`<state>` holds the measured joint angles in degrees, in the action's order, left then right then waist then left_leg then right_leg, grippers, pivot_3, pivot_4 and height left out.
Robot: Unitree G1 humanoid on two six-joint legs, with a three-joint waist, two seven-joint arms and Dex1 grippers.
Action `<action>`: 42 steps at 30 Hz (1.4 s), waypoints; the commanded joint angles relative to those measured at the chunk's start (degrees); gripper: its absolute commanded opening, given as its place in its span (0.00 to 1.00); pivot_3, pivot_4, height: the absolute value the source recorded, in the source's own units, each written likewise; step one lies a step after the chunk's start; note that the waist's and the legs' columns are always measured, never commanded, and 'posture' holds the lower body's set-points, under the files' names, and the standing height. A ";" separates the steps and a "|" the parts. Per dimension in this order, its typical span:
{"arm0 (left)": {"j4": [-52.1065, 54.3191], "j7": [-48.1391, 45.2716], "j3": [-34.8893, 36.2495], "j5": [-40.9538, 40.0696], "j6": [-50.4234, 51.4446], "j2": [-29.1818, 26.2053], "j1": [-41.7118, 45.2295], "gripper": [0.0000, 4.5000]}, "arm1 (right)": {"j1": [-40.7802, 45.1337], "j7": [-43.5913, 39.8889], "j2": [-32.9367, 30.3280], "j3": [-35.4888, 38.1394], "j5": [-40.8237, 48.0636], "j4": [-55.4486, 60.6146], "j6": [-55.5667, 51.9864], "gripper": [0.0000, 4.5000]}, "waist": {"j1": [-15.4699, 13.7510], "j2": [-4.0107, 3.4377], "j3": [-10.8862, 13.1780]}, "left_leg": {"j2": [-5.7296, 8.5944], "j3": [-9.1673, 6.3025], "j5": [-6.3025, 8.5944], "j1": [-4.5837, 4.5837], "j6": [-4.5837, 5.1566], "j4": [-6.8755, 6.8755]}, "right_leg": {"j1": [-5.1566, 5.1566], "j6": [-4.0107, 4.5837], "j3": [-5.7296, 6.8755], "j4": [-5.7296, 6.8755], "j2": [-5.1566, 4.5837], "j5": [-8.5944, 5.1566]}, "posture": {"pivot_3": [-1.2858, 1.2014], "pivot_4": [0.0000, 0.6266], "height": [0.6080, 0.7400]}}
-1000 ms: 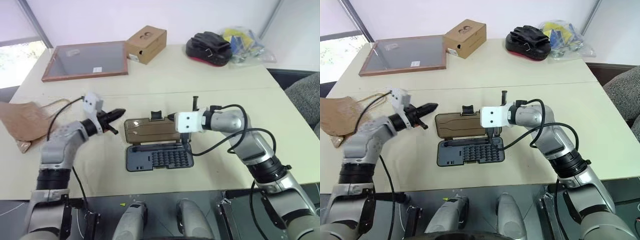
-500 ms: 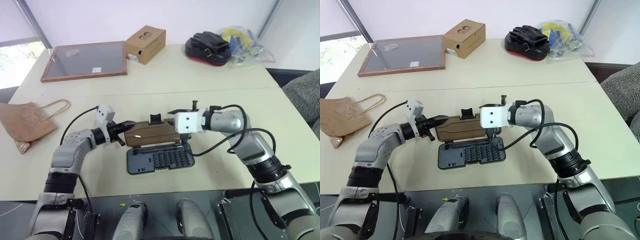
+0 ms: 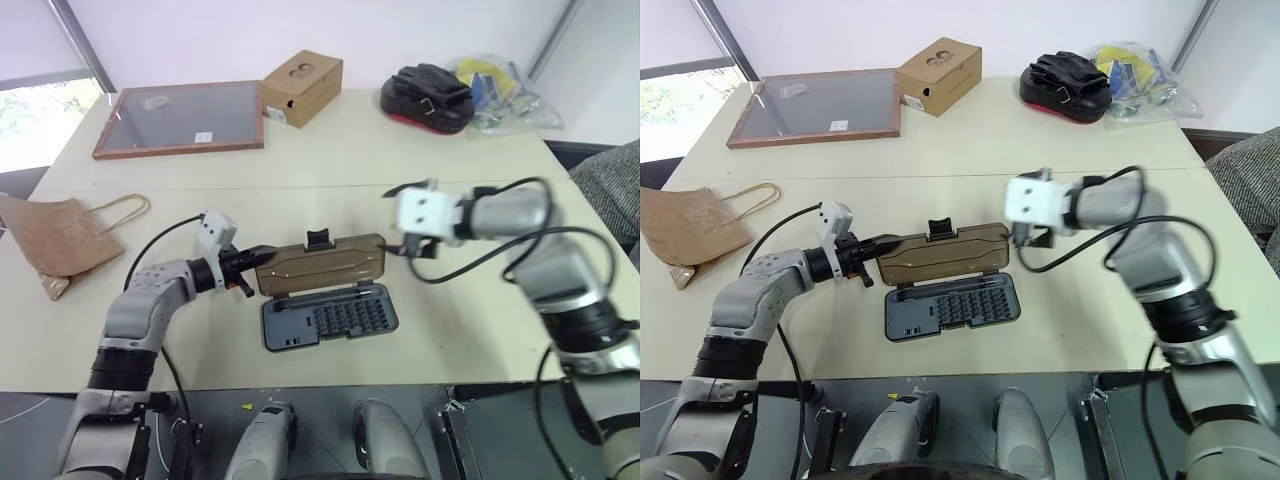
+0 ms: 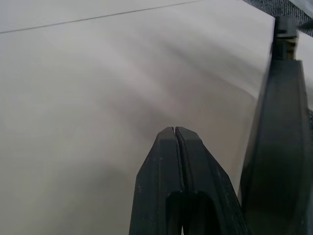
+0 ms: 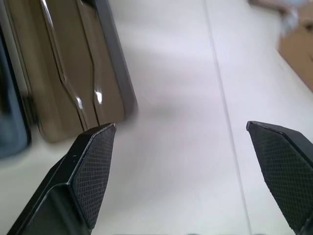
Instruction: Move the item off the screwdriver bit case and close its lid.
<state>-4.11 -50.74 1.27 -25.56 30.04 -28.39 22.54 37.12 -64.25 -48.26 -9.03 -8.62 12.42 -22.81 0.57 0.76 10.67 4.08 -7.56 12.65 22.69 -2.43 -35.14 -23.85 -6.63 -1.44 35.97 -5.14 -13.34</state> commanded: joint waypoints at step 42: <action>-2.15 -17.56 -11.99 -0.28 0.71 -7.26 12.65 0.00 | -23.07 -8.94 -12.96 12.03 42.64 25.27 -26.73 0.02 | 0.02 0.01 0.04 | -0.01 0.10 0.11 0.35 0.19 -0.14 | -0.05 -0.10 0.05 -0.41 -0.10 -0.08 | 0.52 0.24 1.00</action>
<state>-4.15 -66.70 -10.10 -27.61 33.61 -36.01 33.44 13.02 -74.15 -61.79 2.71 30.78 35.50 -47.46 0.60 0.76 10.71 4.08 -7.48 12.76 23.06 -2.24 -35.30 -23.91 -6.73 -1.38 35.55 -5.24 -13.41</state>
